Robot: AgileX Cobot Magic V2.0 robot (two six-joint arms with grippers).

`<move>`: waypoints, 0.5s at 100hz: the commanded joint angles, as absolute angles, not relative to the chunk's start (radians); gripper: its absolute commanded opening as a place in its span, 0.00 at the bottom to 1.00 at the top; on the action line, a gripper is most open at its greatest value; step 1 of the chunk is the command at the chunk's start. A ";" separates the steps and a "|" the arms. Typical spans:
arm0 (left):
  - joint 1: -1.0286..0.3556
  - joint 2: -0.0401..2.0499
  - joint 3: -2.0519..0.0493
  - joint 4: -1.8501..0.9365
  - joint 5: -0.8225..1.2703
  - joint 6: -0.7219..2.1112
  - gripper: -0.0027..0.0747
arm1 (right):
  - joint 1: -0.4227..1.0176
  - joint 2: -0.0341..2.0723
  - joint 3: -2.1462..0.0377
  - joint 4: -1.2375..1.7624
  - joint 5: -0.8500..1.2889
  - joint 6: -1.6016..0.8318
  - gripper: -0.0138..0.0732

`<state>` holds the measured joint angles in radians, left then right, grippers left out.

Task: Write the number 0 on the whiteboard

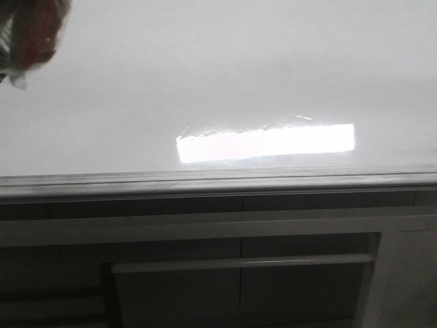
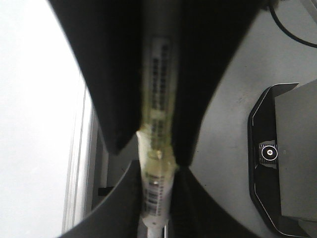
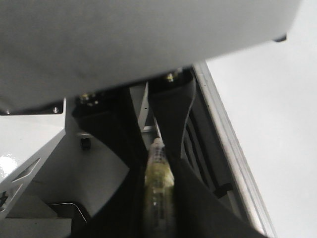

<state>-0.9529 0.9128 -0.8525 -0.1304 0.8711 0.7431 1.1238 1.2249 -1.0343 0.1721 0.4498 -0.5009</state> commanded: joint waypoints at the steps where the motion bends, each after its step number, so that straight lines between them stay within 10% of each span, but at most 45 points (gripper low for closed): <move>1: -0.958 0.884 -0.895 -0.136 0.782 0.710 0.19 | 1.113 1.206 -1.069 0.185 0.430 -0.505 0.08; 19: -0.958 0.801 -0.919 -0.136 0.753 0.606 0.52 | 1.013 1.197 -1.069 0.185 0.471 -0.482 0.09; 50: -0.948 0.569 -0.897 0.046 0.673 0.215 0.29 | 0.840 1.093 -1.026 0.185 0.399 -0.480 0.09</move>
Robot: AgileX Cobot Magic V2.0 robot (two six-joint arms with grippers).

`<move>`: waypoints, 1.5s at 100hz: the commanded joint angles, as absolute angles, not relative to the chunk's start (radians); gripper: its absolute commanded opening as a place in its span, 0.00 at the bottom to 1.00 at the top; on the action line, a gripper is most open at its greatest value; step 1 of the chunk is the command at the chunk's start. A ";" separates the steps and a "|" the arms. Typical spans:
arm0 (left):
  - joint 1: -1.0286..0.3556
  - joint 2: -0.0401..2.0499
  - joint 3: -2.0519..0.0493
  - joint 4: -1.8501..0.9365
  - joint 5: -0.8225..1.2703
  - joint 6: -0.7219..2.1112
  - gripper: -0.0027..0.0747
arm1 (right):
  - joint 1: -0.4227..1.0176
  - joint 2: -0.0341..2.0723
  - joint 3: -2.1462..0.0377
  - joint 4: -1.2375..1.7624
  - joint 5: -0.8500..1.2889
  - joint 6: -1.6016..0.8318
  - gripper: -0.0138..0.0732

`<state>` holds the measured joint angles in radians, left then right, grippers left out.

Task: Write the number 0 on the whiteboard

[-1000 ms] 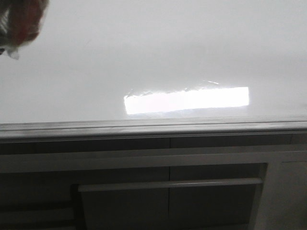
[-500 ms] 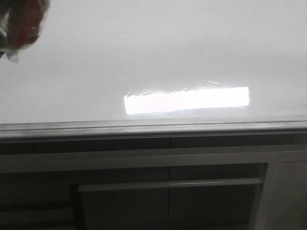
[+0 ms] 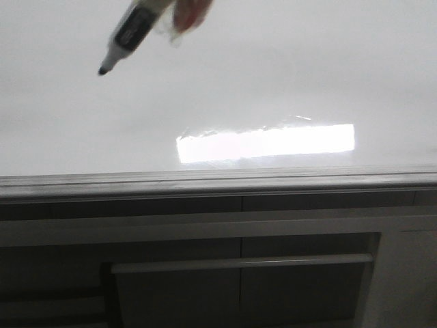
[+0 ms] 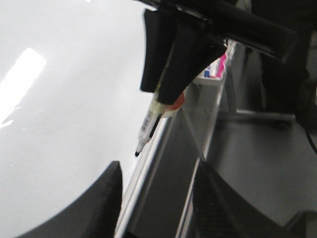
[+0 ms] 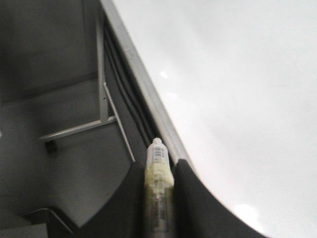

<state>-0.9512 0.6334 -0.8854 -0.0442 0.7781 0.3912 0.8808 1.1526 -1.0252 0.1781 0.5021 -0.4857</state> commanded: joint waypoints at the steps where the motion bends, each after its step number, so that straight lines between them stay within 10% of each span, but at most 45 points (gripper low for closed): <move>1: -0.945 0.555 -0.890 0.069 0.669 0.200 0.28 | 0.837 1.086 -1.022 0.185 0.395 -0.480 0.09; 26: -0.925 0.295 -0.699 0.374 0.579 -0.247 0.01 | 0.796 0.961 -0.763 0.185 0.052 -0.480 0.09; 44: -0.925 0.177 -0.589 0.545 0.529 -0.501 0.01 | 0.790 0.961 -0.615 0.204 -0.266 -0.480 0.09; 150: -0.925 0.158 -0.554 0.685 0.530 -0.651 0.01 | 0.684 1.306 -0.887 0.356 -0.197 -0.480 0.08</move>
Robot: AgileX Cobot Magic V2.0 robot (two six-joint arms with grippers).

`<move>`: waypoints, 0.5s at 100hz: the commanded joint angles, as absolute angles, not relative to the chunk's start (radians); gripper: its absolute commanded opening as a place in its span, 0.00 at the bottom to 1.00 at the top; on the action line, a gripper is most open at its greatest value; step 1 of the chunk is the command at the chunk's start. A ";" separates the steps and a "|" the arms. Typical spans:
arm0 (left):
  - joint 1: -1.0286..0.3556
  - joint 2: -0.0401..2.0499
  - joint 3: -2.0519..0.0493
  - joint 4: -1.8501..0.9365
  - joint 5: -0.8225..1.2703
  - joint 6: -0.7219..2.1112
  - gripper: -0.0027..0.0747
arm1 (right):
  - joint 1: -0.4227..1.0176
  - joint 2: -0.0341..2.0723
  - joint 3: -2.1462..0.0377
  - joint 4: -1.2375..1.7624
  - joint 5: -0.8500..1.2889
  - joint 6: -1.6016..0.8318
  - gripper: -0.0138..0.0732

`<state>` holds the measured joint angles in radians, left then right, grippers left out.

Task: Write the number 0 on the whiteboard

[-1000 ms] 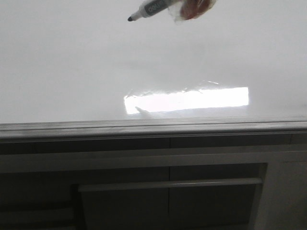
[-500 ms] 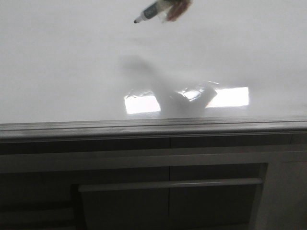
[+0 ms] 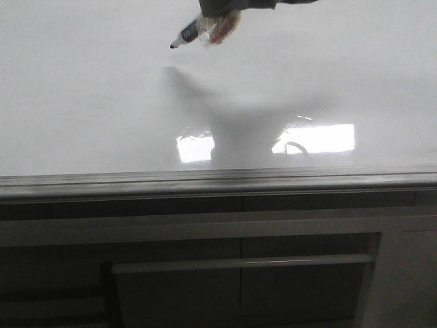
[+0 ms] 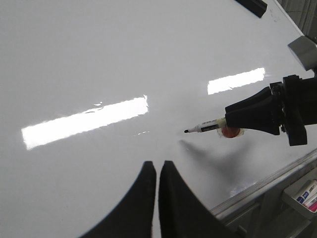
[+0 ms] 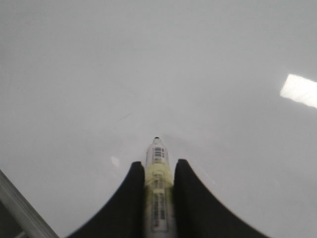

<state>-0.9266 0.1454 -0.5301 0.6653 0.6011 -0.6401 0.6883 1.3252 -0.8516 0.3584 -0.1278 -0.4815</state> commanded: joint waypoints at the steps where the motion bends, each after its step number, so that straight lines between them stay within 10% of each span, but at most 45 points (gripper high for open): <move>1: -0.925 0.158 -0.554 0.685 0.530 -0.651 0.01 | 0.684 1.309 -0.887 0.356 -0.197 -0.480 0.08; 50: -0.925 0.158 -0.554 0.683 0.530 -0.651 0.01 | 0.678 1.347 -0.887 0.379 -0.259 -0.480 0.08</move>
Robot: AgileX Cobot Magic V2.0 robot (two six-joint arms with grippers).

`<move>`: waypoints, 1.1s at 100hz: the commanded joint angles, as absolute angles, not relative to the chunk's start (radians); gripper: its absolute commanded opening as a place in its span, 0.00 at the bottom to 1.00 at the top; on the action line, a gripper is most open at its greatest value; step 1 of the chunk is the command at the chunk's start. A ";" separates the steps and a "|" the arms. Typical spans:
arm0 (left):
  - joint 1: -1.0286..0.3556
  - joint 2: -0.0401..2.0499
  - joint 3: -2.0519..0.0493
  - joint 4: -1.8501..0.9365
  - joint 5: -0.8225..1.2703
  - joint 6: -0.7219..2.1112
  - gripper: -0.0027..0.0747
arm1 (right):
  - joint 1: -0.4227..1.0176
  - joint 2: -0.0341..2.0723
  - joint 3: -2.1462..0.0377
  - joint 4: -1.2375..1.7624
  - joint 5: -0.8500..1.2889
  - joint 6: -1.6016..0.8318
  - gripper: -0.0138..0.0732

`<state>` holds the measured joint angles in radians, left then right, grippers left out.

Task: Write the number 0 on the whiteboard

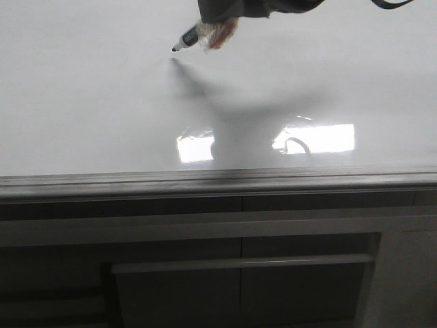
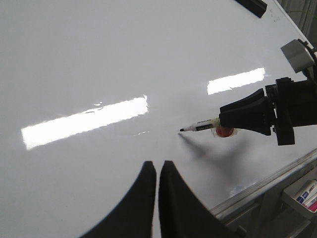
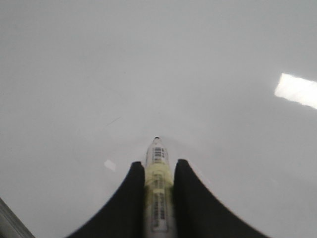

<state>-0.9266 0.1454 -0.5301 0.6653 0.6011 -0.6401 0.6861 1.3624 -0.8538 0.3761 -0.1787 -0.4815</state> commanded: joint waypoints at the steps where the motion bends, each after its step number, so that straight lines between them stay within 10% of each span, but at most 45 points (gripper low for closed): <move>1: -0.925 0.158 -0.554 0.683 0.530 -0.651 0.01 | 0.678 1.350 -0.887 0.379 -0.259 -0.480 0.08; 110: -0.925 0.158 -0.540 0.667 0.531 -0.651 0.01 | 0.673 1.381 -0.887 0.387 0.084 -0.480 0.09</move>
<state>-0.9266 0.1454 -0.5183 0.6512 0.6011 -0.6401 0.6861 1.3912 -0.8741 0.3884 0.0220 -0.4796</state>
